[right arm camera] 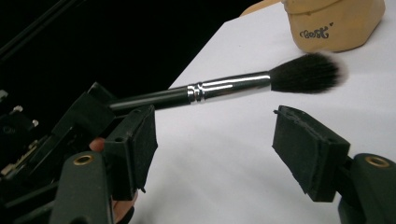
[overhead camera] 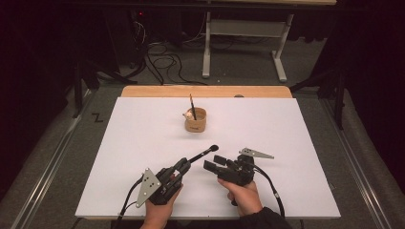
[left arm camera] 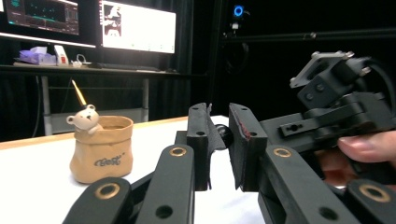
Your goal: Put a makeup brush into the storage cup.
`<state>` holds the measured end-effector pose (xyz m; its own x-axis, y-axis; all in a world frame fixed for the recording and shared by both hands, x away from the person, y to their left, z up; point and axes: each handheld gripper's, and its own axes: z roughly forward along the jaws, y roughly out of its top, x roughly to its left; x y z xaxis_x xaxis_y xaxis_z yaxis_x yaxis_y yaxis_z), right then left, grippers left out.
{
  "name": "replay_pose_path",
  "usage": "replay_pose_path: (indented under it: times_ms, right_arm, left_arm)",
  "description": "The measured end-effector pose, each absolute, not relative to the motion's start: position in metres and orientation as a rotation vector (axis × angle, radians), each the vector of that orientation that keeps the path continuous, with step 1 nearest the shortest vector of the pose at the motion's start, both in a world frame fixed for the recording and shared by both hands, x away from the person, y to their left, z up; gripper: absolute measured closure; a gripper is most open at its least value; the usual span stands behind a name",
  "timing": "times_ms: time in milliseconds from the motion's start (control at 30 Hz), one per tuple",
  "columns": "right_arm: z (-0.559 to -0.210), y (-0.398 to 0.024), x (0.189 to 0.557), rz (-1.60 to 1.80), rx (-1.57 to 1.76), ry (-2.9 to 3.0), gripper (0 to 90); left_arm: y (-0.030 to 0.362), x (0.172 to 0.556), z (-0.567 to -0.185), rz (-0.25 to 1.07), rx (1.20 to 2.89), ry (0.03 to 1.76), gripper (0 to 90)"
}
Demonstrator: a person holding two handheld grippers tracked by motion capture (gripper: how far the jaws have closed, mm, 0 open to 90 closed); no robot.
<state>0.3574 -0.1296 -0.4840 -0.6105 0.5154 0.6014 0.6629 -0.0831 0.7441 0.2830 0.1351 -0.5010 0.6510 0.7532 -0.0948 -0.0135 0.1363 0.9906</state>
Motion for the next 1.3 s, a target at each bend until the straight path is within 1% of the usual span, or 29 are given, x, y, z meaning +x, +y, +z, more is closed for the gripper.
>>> replay_pose_path:
  times_ms: [200,833,1133,1300]
  right_arm:
    - [-0.485,-0.128,0.359,-1.798,-1.334,-1.977,29.6]
    - [-0.491,-0.126,0.368,-1.774,-1.334,-1.887,31.1]
    - [-0.493,-0.126,0.372,-1.748,-1.352,-1.827,29.6]
    - [-0.494,-0.127,0.373,-1.738,-1.363,-1.790,27.1]
  left_arm:
    - [0.135,0.282,-0.503,0.625,1.331,0.699,79.6]
    - [0.136,0.282,-0.502,0.611,1.339,0.665,79.5]
    - [0.135,0.281,-0.502,0.600,1.348,0.648,79.5]
    - [0.133,0.281,-0.502,0.595,1.348,0.640,79.5]
